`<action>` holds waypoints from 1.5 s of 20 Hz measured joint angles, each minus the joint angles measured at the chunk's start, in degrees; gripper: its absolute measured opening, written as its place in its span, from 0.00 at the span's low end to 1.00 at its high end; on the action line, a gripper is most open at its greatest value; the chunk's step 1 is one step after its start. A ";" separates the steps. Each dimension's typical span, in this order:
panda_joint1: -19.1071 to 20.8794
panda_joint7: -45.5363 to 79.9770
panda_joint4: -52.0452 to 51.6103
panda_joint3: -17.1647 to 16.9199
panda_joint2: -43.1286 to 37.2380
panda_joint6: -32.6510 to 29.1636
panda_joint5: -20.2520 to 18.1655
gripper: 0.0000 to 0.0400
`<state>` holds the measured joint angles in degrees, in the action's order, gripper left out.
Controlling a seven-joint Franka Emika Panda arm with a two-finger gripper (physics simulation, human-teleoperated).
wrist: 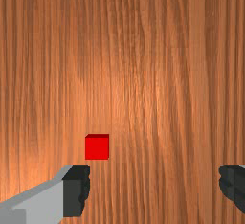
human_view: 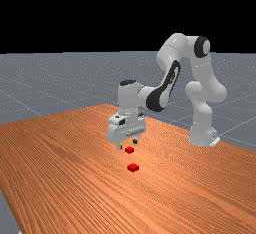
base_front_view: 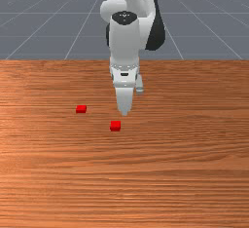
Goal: Stack all the cube
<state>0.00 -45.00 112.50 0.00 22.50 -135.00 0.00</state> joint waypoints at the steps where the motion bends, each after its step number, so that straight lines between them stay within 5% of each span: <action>1: 0.00 0.00 0.00 0.00 0.00 0.00 0.00 0.61; 3: 0.00 0.00 0.00 0.00 0.00 0.00 0.00 0.22; 5: 0.00 0.00 0.00 0.00 0.00 0.00 0.00 0.08; 6: 0.07 -0.44 0.00 0.07 0.06 -0.11 0.04 0.44; 7: 0.06 -0.42 0.02 0.07 0.14 -0.20 0.04 0.66; 10: 0.01 -0.06 0.47 0.01 0.18 -1.15 0.01 0.92; 18: -0.96 1.75 0.21 -1.90 0.80 -1.09 3.74 1.00; 23: 3.55 -6.77 -0.24 -1.15 1.09 -1.08 0.44 1.00; 30: 3.19 -3.57 -8.76 -1.71 6.30 2.28 0.05 1.00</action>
<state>3.19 -48.57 103.74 -1.71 28.80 -132.72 0.05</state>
